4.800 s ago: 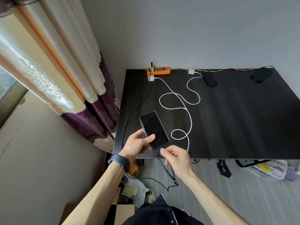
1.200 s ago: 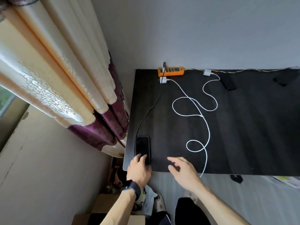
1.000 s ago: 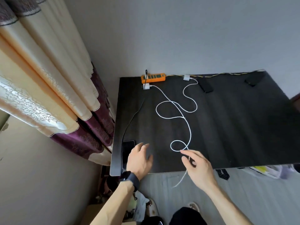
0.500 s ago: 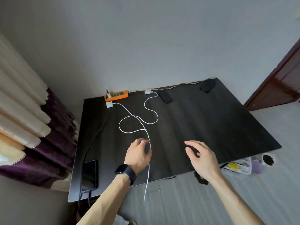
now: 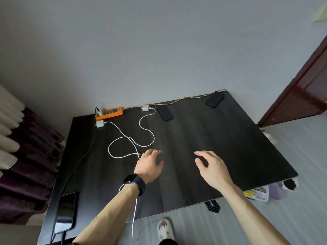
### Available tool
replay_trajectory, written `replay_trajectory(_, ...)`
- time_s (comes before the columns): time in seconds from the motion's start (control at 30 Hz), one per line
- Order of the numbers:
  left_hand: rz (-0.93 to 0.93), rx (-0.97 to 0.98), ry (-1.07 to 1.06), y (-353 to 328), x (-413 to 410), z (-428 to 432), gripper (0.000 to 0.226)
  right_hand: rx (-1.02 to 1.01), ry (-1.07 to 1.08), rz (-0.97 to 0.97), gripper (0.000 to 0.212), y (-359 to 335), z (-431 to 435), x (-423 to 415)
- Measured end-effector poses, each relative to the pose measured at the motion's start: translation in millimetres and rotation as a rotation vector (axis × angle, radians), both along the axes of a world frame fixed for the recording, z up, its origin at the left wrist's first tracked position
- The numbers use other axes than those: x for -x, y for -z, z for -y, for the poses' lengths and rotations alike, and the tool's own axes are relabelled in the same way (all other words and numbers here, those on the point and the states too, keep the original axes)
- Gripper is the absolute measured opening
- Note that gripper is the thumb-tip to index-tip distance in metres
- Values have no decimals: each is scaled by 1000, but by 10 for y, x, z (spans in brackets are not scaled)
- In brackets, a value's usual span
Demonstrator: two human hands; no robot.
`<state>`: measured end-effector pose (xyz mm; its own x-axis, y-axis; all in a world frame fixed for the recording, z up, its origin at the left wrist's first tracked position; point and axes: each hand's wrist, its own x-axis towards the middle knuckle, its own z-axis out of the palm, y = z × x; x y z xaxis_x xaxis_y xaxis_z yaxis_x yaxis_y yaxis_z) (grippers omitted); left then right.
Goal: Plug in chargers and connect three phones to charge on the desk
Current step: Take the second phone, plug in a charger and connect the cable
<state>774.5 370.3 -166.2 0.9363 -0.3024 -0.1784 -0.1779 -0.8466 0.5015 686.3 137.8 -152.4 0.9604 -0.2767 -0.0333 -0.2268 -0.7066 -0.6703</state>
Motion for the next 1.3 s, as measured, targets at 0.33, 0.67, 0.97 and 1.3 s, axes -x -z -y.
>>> replay_trajectory(0.33, -91, -33, 4, 509, -1568, 550, 48, 100, -28, -225, 34, 517, 569, -1447)
replay_trajectory(0.67, -159, -171, -11, 1319, -2972, 1043, 67, 265, -157, -647, 65, 1631, 994, -2549)
replay_trajectory(0.97, -86, -296, -240, 1963, -3635, 1661, 89, 438, -208, -678, 68, 2261, 1041, -2492)
replay_trajectory(1.3, -173, -225, -218, 1897, -3578, 1748, 71, 391, -280, -805, 69, 2159, 1099, -2548)
